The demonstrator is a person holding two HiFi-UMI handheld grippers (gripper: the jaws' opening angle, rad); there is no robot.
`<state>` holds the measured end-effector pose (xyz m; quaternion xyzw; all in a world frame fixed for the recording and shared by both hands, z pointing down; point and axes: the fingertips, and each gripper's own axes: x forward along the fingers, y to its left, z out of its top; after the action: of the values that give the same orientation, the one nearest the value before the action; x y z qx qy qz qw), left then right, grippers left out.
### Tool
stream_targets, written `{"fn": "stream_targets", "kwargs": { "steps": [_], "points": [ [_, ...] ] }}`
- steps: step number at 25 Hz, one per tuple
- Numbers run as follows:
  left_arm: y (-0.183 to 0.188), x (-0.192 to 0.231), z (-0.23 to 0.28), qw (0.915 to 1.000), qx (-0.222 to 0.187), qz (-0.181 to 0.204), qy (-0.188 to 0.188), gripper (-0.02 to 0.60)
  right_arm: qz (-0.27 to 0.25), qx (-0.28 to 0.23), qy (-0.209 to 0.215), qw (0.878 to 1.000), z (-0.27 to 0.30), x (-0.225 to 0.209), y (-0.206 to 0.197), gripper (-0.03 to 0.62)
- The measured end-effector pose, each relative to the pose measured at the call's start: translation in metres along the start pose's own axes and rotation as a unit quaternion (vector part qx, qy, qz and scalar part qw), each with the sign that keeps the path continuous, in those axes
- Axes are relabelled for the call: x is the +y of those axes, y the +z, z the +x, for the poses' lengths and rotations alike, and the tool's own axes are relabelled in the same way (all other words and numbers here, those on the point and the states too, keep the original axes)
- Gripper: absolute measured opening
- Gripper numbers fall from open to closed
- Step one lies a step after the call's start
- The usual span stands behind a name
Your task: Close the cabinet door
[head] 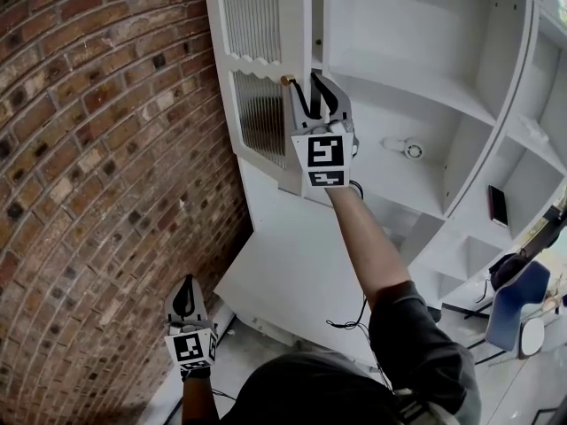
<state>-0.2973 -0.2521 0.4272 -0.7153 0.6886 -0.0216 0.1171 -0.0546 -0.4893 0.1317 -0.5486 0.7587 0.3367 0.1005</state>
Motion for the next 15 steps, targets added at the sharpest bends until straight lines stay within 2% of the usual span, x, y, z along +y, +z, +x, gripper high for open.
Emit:
{"fn": "stream_targets", "kwargs": {
  "steps": [7,15],
  "points": [
    [-0.001,-0.004,0.005,1.0,0.001,0.0,-0.003,0.002,-0.039,0.011,-0.018,0.999,0.002,-0.011,-0.008,0.126],
    [-0.004,-0.008,0.011,1.0,0.004,-0.004,-0.005,0.002,-0.061,0.021,-0.029,0.998,0.008,-0.022,-0.018,0.125]
  ]
}}
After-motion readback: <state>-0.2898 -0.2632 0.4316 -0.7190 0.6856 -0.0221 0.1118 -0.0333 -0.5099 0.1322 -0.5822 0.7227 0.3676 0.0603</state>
